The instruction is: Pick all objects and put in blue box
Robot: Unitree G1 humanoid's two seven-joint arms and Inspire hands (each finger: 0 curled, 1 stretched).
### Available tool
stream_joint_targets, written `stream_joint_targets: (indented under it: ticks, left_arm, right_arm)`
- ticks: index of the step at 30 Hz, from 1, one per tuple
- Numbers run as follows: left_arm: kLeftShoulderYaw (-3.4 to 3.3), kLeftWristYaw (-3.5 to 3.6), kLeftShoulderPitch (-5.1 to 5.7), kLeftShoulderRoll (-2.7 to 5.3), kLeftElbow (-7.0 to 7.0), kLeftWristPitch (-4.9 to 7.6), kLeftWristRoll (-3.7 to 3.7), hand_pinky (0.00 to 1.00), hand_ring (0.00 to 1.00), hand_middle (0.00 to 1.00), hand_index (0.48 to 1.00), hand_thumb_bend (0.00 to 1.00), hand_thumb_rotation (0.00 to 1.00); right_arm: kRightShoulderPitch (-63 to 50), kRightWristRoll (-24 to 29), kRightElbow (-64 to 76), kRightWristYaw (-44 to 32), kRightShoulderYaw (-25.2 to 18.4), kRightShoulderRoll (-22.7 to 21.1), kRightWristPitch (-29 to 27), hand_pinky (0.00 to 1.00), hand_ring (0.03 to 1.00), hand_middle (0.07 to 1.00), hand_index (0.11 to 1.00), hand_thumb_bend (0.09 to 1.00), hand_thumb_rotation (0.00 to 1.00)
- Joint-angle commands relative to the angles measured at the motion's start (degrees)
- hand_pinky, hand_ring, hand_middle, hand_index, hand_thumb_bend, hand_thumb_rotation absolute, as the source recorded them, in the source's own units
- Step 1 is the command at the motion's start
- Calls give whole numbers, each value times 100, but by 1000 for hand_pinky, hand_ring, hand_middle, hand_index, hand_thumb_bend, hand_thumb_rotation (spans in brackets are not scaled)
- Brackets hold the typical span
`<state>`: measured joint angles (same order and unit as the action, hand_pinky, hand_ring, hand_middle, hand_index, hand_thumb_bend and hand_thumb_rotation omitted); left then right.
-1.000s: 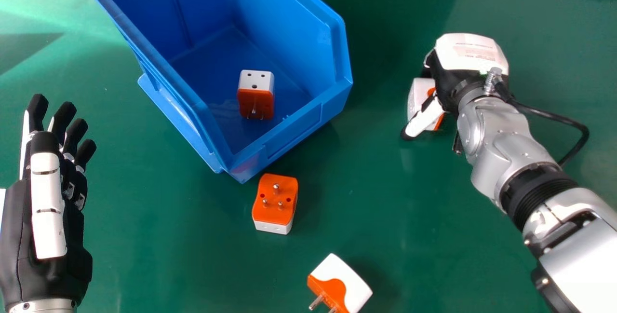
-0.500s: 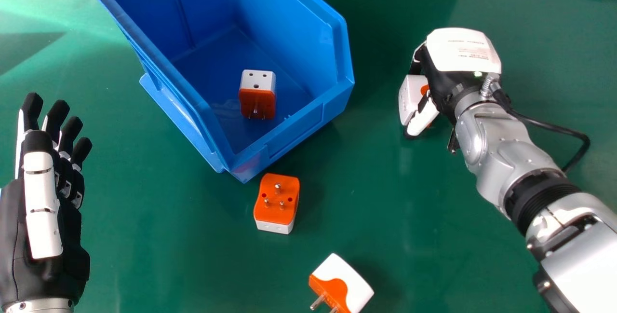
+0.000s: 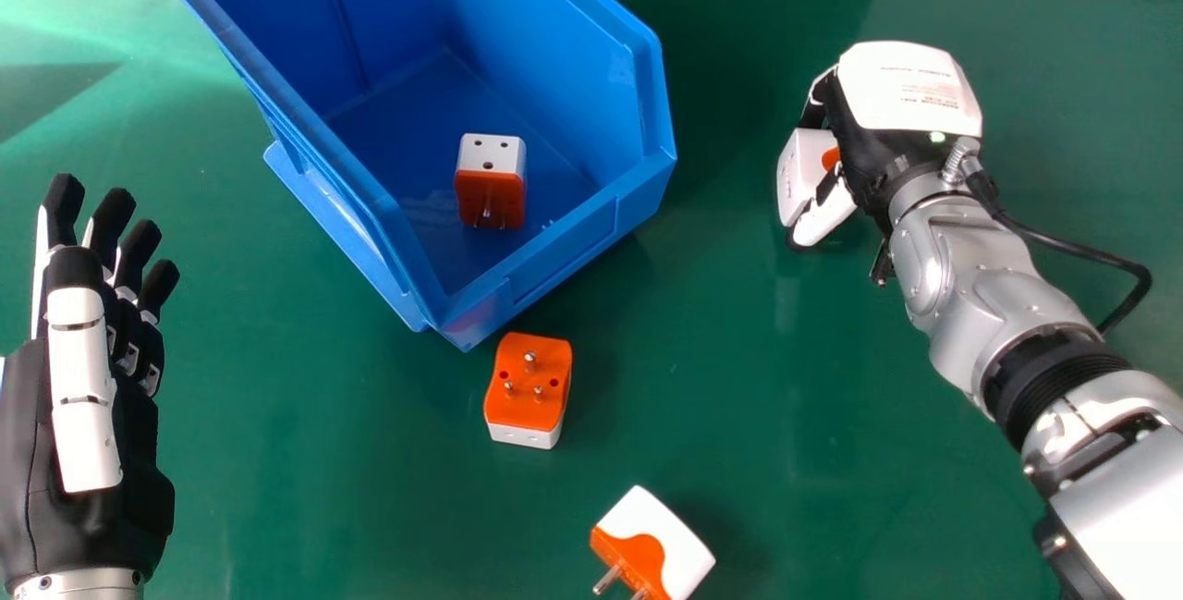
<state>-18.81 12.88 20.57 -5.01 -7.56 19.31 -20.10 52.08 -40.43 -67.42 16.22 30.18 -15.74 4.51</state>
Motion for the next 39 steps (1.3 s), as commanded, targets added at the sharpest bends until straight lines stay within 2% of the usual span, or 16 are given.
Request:
stream_joint_targets:
  ticks: [1,5,8,11,16,22,24,26,28,31,34,39]
  left_arm:
    - [-11,-26,29,-20,-140,27,76,965,969,979,1000,457,948]
    - [7,-86,52,-15,-172,9,151,963,967,977,1000,461,946]
    - [17,-103,68,-6,-180,37,196,960,965,976,999,462,946]
    - [16,-83,59,1,-138,67,172,958,963,973,998,461,950]
    - [39,-101,56,20,-137,73,199,953,958,968,994,466,942]
    - [47,-76,43,26,-106,84,168,957,957,966,992,458,950]
    - [46,-89,39,30,-110,51,161,959,956,964,992,457,951]
    - [51,-65,34,26,-96,48,135,962,957,964,991,456,952]
    - [60,-39,19,33,-74,70,114,964,957,962,990,457,950]
    - [73,-46,-2,48,-57,78,140,970,960,963,991,457,949]
    - [81,-30,-29,54,-30,80,118,970,960,963,991,457,949]
    - [86,-15,-88,80,64,151,128,979,966,967,994,451,956]
  right_arm:
    - [82,-7,90,23,-38,-120,24,348,417,502,501,521,5]
    - [66,-81,107,53,25,-181,-31,349,416,502,502,519,3]
    - [57,-62,160,-33,11,-240,-65,342,422,505,506,514,2]
    - [11,-32,247,-3,-29,-305,-147,336,434,515,503,507,1]
    - [-65,-20,490,-83,-74,-426,-127,330,439,518,501,503,0]
    - [-254,-62,1008,-160,-106,-614,-23,323,443,520,507,499,0]
    - [-361,-63,1250,-171,-126,-705,-56,320,442,520,511,497,0]
    - [-470,-64,1488,-185,-165,-773,-37,318,441,521,516,496,0]
    - [-634,-63,1866,-266,-223,-879,-1,317,440,525,518,495,0]
    - [-1019,-137,2705,-448,-319,-1086,169,315,438,525,522,494,0]
    - [-1413,-189,3522,-669,-433,-1287,290,315,438,525,522,494,0]
    - [-2117,-78,4795,-1137,-774,-1511,516,309,432,528,530,492,0]
